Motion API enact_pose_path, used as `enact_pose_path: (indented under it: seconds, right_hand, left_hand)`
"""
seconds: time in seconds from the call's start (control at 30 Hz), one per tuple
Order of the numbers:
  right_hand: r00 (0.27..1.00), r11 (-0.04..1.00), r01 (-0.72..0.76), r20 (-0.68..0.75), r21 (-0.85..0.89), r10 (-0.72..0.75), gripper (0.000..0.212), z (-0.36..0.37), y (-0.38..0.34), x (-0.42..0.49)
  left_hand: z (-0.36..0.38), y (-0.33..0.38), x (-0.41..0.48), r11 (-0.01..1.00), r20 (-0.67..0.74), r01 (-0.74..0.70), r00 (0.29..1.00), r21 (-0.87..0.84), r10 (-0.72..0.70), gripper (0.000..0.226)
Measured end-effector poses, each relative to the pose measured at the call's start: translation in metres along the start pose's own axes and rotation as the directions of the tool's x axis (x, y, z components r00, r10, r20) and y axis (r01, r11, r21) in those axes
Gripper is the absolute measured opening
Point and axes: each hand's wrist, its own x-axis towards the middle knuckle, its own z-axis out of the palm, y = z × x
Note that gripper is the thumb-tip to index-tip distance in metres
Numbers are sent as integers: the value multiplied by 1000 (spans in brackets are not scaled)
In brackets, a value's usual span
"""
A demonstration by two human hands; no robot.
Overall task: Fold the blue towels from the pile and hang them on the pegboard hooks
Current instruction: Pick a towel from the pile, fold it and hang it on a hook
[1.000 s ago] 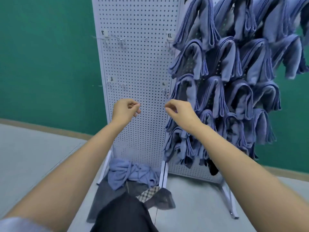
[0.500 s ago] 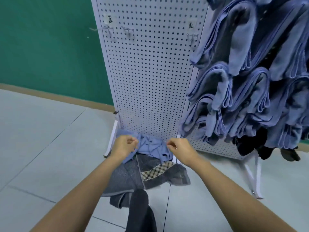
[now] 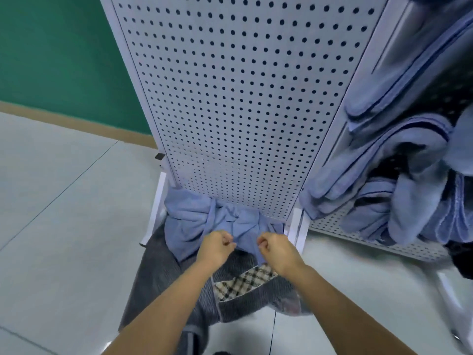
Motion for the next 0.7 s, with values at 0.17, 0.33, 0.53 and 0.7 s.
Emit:
enact_pose_path:
  seconds: [0.17,0.33,0.53,0.7]
  right_hand:
    - [999,999,4,43,-34,-2,25,5,4,48]
    - [997,999,48,64,-22,-46,33,4,5,75]
    - [975,974,190,96,123,-202,56,0,2,79]
    - [971,967,230,40,115,-235,10,-17,-24,64]
  left_hand:
    - [19,6,36,999,-6,25,1000,23,-25,21]
    - [40,0,60,992,-30,106,994,-70,-108,15]
    - [23,9,45,902,-6,60,998,-428,-69,20]
    - [-45,25,12,807,20,33,999,-589,-26,28]
